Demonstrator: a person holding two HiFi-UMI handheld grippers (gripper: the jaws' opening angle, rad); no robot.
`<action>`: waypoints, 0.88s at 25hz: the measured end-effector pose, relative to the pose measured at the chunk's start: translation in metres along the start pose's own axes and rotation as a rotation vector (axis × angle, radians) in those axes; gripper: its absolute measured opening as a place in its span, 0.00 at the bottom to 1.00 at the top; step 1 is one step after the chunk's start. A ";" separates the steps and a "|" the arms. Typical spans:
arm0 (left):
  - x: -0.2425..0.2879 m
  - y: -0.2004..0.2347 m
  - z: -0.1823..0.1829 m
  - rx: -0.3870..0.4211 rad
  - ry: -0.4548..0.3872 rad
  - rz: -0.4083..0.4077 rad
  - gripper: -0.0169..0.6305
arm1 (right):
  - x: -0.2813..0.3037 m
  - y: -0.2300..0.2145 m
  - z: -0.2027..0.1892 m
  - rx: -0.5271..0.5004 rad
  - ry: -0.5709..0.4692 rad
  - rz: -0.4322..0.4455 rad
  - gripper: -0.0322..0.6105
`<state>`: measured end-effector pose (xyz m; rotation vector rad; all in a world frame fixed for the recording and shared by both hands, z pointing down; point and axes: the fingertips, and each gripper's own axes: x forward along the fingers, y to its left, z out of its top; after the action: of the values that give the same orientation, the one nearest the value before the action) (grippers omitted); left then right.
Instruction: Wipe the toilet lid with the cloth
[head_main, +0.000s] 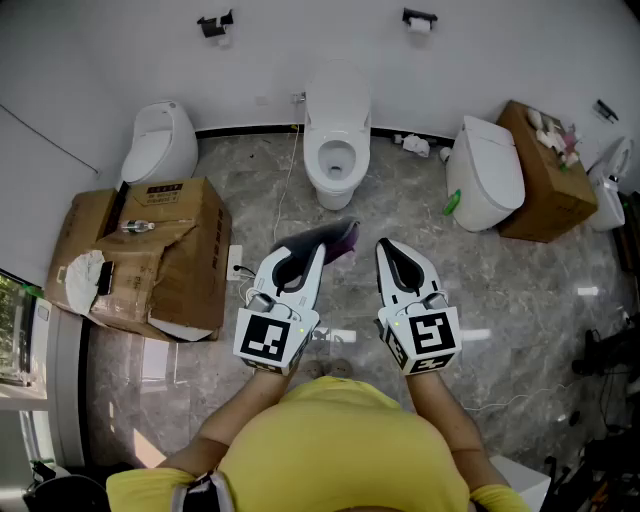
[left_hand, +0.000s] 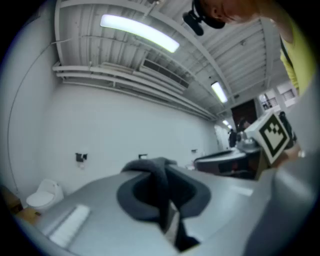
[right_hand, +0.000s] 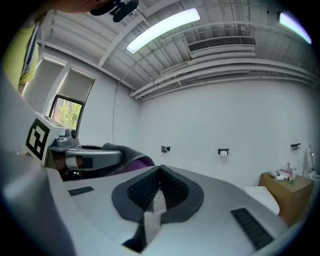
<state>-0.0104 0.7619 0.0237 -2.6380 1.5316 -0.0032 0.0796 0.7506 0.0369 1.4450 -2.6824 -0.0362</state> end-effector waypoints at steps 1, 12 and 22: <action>0.002 -0.001 -0.002 0.003 0.009 -0.002 0.05 | 0.000 -0.003 0.000 -0.001 0.000 0.000 0.08; 0.012 -0.016 -0.001 0.005 0.016 0.001 0.05 | -0.008 -0.023 0.001 0.003 -0.010 0.008 0.08; 0.012 -0.016 -0.002 -0.002 0.006 0.057 0.05 | -0.011 -0.032 -0.003 0.018 -0.022 0.049 0.08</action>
<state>0.0094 0.7593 0.0265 -2.5972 1.6091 -0.0055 0.1129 0.7422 0.0365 1.3904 -2.7416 -0.0247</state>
